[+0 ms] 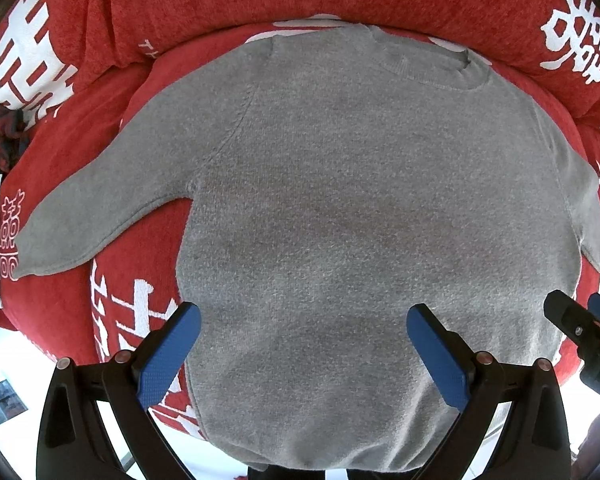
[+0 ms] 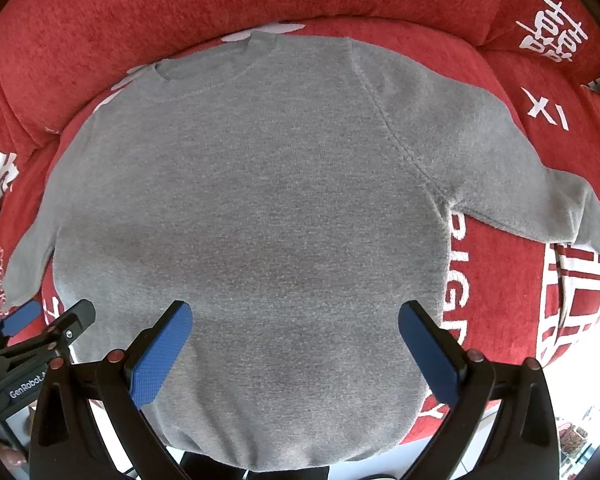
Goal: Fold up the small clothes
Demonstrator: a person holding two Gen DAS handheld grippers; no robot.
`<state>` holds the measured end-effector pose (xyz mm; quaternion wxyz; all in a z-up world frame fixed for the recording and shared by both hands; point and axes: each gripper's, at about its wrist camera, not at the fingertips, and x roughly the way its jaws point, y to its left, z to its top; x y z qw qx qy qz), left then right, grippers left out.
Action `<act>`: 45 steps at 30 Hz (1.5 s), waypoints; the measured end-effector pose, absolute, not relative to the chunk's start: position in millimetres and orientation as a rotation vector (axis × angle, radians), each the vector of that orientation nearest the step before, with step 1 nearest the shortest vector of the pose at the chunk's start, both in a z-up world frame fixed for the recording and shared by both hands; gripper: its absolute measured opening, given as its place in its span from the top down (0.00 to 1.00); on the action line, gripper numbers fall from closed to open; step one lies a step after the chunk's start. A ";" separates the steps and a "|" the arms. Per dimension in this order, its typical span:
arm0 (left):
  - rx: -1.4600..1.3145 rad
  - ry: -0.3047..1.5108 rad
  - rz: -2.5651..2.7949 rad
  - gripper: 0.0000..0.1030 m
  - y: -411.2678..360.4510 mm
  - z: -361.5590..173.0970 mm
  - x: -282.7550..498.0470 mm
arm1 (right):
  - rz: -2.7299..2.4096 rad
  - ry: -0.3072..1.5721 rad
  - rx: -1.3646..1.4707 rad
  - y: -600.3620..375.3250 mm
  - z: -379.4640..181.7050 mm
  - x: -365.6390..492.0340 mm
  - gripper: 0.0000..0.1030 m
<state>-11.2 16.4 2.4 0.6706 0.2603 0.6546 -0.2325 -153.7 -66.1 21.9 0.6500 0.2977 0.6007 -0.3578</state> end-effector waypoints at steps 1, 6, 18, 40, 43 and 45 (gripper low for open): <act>0.585 1.476 -0.524 0.00 16.7 2.6 -11.0 | -0.813 1.365 0.677 -65.8 21.9 -153.6 0.00; 0.584 1.475 -0.528 0.00 17.5 2.5 -10.3 | -0.811 1.358 0.674 -66.1 22.0 -152.9 0.00; 0.577 1.476 -0.528 0.00 19.5 1.6 -10.4 | -0.811 1.356 0.670 -63.7 21.9 -150.6 0.00; 0.545 1.491 -0.536 0.00 43.6 -2.9 2.7 | -0.796 1.372 0.663 -54.0 23.2 -139.8 0.00; 0.538 1.492 -0.534 0.00 48.3 -3.3 6.1 | -0.808 1.365 0.653 -52.6 21.8 -138.2 0.00; 0.534 1.493 -0.533 0.00 51.5 -3.7 8.3 | -0.802 1.362 0.664 -49.9 21.5 -136.2 0.00</act>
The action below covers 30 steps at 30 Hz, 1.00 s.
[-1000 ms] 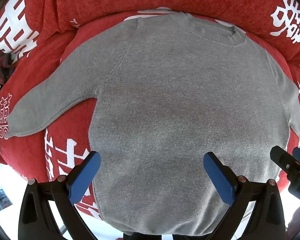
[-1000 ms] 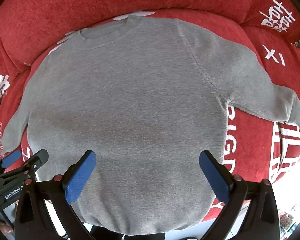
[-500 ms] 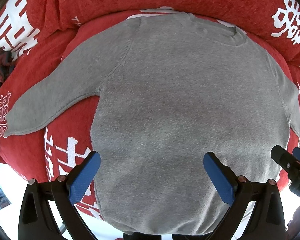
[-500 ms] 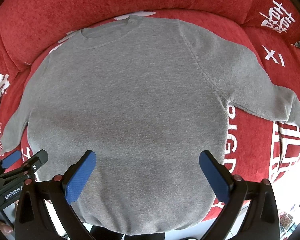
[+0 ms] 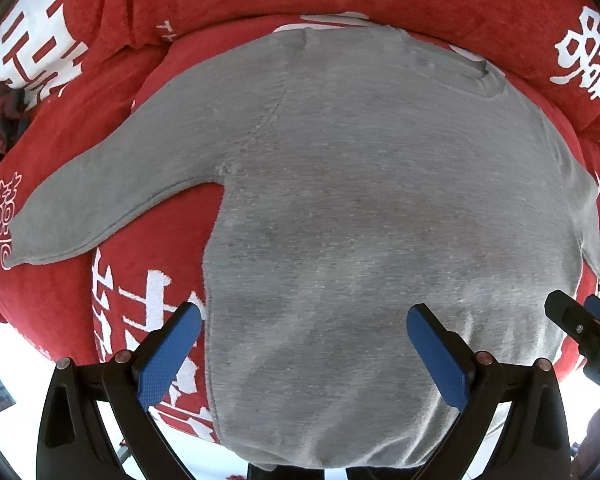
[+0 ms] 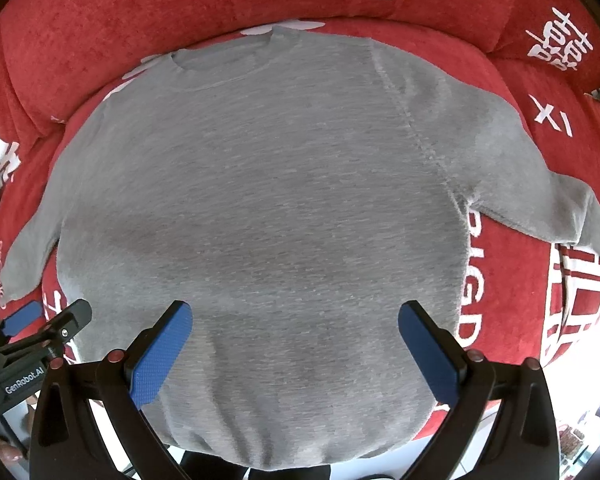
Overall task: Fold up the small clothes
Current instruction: 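Grasp the sleeve cuff nearest the left gripper and lift it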
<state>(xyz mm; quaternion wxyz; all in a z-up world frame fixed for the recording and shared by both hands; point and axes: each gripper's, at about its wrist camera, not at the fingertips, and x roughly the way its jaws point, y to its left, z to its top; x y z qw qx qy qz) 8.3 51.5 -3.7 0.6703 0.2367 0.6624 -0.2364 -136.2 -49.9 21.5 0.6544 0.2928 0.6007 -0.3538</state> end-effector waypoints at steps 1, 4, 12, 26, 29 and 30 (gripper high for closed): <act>0.529 1.493 -0.533 0.00 53.6 -3.8 10.0 | -0.791 1.369 0.680 -48.5 21.8 -135.2 0.00; 0.519 1.494 -0.530 0.00 59.6 -4.9 14.5 | -0.777 1.368 0.682 -43.3 21.5 -130.5 0.00; 0.428 1.515 -0.518 0.00 86.8 -10.9 38.5 | -0.763 1.372 0.642 -28.3 18.4 -110.2 0.00; -0.303 1.499 -0.304 0.00 254.2 -62.2 169.6 | -0.508 1.404 0.571 23.7 9.8 -48.9 0.00; -0.455 1.554 -0.308 0.00 273.3 -90.6 178.8 | -0.507 1.409 0.550 30.1 0.9 -40.2 0.00; -0.491 1.568 -0.317 0.00 276.5 -96.8 181.8 | -0.503 1.415 0.546 32.2 -0.8 -37.8 0.00</act>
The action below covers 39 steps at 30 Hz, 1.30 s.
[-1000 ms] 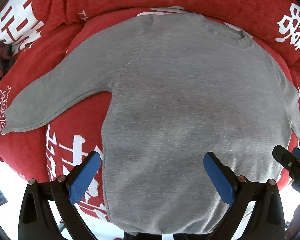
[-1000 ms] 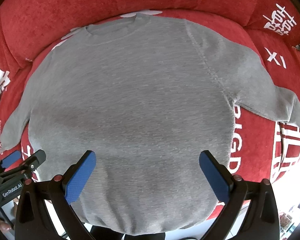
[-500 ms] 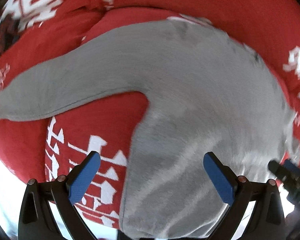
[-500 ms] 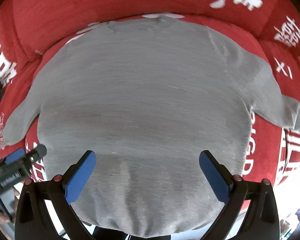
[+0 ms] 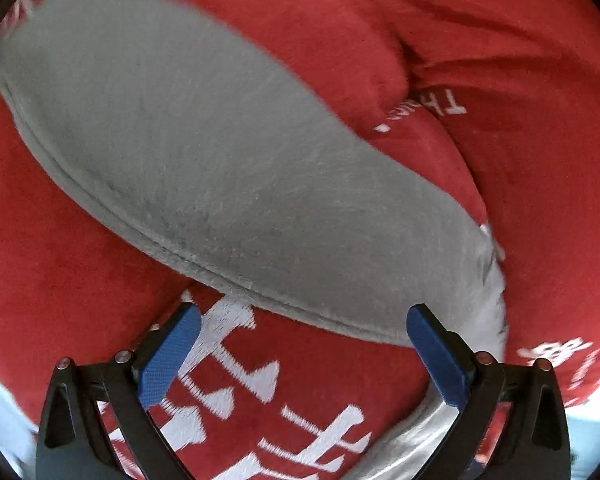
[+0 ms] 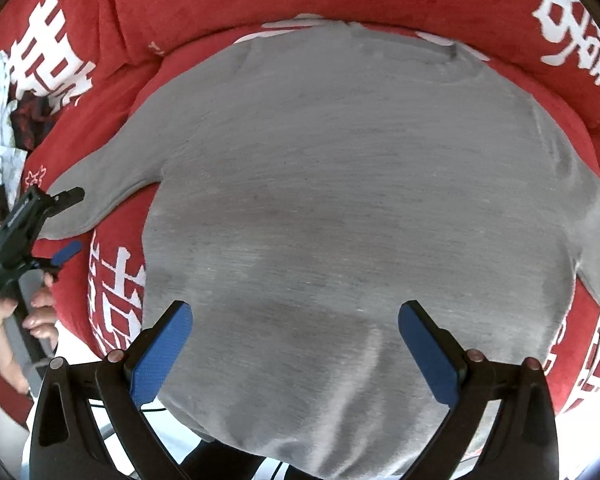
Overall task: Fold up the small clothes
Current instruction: 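Grasp the sleeve cuff nearest the left gripper and lift it, then fold the sweater side and sleeve across the back with the left gripper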
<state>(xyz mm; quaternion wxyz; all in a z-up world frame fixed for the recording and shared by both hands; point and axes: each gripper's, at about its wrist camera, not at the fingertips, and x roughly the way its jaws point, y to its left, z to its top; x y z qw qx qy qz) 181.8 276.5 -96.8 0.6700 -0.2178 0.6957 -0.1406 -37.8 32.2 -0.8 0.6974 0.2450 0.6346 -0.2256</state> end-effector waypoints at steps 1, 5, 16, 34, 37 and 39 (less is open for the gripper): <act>-0.509 1.557 -0.318 0.00 278.1 -100.2 184.1 | -0.501 1.418 0.543 34.2 -1.7 -36.0 0.00; -0.576 1.510 -0.322 0.00 279.2 -96.7 196.0 | -0.497 1.427 0.539 39.2 -6.0 -28.4 0.00; -0.446 1.376 -0.270 0.93 291.6 -77.5 215.5 | -0.504 1.418 0.555 54.1 -4.5 -27.5 0.00; 0.042 0.992 -0.903 0.93 57.3 67.9 113.5 | -0.658 1.276 0.705 6.2 14.4 -114.2 0.00; 0.115 1.028 -0.992 0.93 5.8 52.8 74.6 | -0.704 1.246 0.736 -13.6 20.0 -136.7 0.00; 0.200 1.067 -1.035 0.93 -30.0 30.0 44.2 | -0.741 1.232 0.758 -30.2 20.6 -158.5 0.00</act>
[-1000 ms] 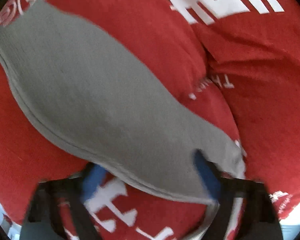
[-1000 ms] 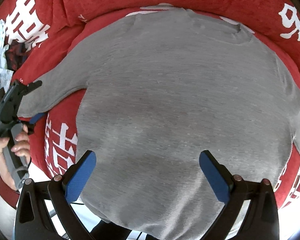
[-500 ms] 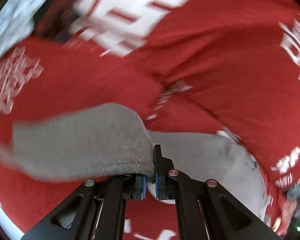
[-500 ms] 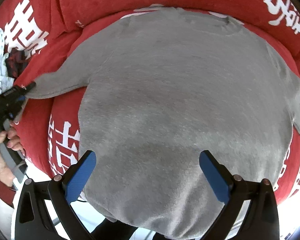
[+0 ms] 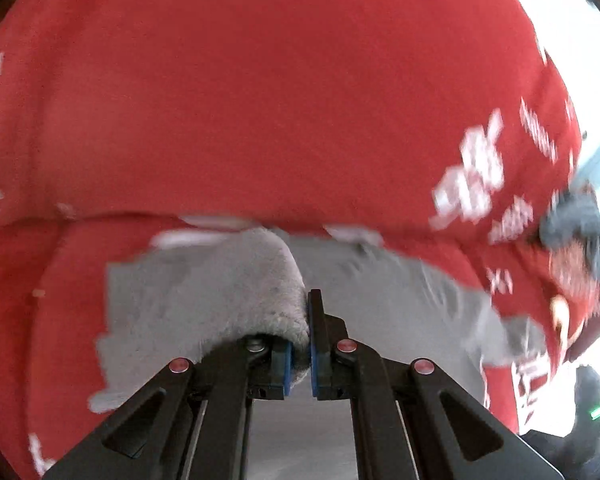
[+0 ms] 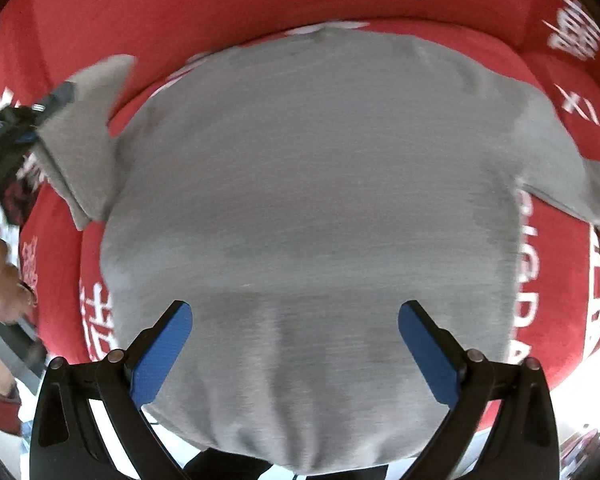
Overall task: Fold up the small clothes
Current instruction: 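Fold the sweater side and sleeve across the back with the left gripper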
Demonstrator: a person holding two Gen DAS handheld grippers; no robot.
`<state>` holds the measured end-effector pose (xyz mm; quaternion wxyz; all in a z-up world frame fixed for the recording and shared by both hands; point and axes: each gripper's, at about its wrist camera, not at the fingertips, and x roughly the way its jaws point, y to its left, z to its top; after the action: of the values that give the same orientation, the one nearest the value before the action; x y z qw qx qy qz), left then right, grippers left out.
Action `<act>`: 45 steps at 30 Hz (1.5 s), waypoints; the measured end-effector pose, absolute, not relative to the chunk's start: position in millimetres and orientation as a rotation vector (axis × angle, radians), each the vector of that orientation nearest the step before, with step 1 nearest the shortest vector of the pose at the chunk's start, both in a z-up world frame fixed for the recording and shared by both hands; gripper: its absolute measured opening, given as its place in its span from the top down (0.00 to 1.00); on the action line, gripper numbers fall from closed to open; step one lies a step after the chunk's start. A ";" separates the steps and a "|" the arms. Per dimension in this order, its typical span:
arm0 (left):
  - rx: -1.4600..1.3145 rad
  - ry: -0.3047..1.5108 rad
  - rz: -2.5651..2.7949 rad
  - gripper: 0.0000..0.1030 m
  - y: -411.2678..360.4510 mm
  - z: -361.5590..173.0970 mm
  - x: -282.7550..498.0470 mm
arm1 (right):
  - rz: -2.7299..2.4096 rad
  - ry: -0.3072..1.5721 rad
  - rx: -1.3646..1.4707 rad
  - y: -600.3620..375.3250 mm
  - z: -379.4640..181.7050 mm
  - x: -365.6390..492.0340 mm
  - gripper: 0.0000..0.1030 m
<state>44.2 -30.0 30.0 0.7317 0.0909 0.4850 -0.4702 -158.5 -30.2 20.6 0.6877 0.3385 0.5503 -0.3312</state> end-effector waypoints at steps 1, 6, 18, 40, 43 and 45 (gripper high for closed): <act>0.236 1.095 -1.040 0.93 -40.1 18.4 33.4 | -0.757 1.232 0.765 -34.7 19.1 -166.3 0.00; 0.323 1.203 -0.964 0.84 -52.3 -23.8 9.9 | -0.806 1.239 0.806 -61.5 9.2 -201.2 0.00; 0.345 1.156 -0.750 0.20 42.5 20.7 37.6 | -0.620 1.152 0.646 -70.2 28.4 -155.0 0.00; 0.174 1.339 -0.550 0.20 151.2 -21.7 150.5 | -0.433 1.003 0.403 -13.2 10.5 27.2 0.88; 0.156 1.354 -0.611 0.20 125.8 -26.3 159.8 | -0.571 0.898 0.533 -59.1 37.7 -20.3 0.88; 0.149 1.370 -0.640 0.20 106.9 -31.9 167.9 | -0.666 0.855 0.614 -89.4 44.2 -56.0 0.88</act>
<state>167.9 106.9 -31.9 0.7251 0.0674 0.6208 -0.2902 -56.0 -89.4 44.2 0.8122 0.2876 0.4003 -0.3120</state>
